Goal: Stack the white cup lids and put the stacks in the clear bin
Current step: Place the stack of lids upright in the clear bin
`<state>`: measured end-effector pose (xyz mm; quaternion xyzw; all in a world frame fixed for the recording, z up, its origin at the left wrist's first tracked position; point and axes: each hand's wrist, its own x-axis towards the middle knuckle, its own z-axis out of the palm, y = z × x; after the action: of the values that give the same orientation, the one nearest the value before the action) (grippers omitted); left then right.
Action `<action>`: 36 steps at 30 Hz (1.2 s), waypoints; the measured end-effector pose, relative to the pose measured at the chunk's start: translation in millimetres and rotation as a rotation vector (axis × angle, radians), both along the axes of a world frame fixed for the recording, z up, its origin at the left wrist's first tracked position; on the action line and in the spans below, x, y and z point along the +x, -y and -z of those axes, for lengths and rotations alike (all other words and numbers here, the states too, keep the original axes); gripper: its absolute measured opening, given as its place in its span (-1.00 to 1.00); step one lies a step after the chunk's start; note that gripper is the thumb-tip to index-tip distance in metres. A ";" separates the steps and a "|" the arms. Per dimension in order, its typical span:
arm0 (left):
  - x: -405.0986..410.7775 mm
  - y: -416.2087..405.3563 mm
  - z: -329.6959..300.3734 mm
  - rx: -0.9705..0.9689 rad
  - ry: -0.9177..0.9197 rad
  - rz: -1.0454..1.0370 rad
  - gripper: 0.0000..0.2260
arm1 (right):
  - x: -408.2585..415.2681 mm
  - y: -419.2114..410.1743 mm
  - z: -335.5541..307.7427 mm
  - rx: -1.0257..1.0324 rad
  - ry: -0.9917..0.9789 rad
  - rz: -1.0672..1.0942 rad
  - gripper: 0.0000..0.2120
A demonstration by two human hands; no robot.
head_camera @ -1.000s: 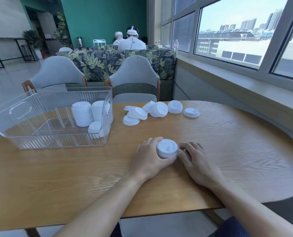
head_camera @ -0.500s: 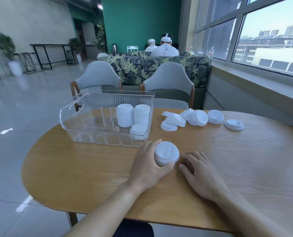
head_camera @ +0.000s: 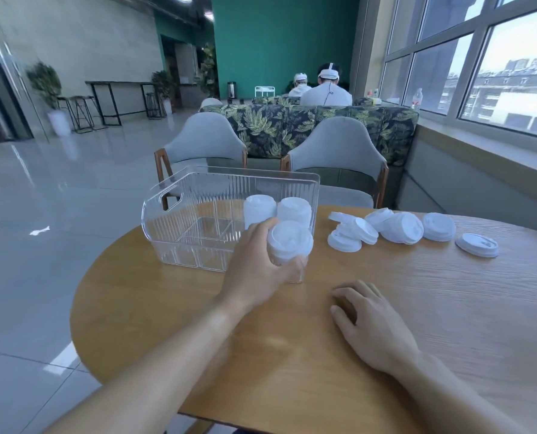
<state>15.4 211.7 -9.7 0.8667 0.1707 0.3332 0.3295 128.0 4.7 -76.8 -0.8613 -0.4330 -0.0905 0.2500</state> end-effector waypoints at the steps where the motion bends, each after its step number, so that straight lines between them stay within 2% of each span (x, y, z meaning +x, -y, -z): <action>1: 4.1 -4.9 -3.1 -0.001 -0.023 -0.001 -0.31 | 1.0 -3.4 -0.2 0.002 -0.003 0.001 -0.71; 6: 27.7 -27.3 -13.1 -0.016 -0.135 0.012 -0.26 | 8.4 -19.4 -1.4 0.020 -0.003 0.009 -0.73; 13: 50.2 -43.6 -24.1 0.027 -0.468 0.011 -0.23 | 19.6 -36.1 -2.6 0.016 -0.009 0.009 -0.75; 17: 59.6 -49.3 -22.2 0.005 -0.559 0.050 -0.15 | 22.7 -40.9 -4.0 0.015 -0.012 0.013 -0.74; 19: 64.3 -50.1 -21.1 0.004 -0.581 0.058 -0.21 | 22.1 -41.1 -4.1 0.021 -0.010 0.015 -0.75; 22: 72.6 -51.2 -19.7 0.022 -0.597 0.069 -0.50 | 20.2 -41.1 -2.8 0.029 -0.009 0.026 -0.75; 25: 78.1 -52.0 -18.2 0.034 -0.603 0.079 -0.63 | 18.8 -41.0 -2.0 0.034 -0.012 0.034 -0.75; 36: 90.4 -57.5 -14.4 0.087 -0.699 0.047 -0.58 | 17.4 -40.8 -2.6 0.025 -0.021 0.043 -0.73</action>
<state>105.8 269.2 4.7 0.9454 0.2388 0.0159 0.2213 145.4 45.5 -74.2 -0.8681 -0.4106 -0.0922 0.2634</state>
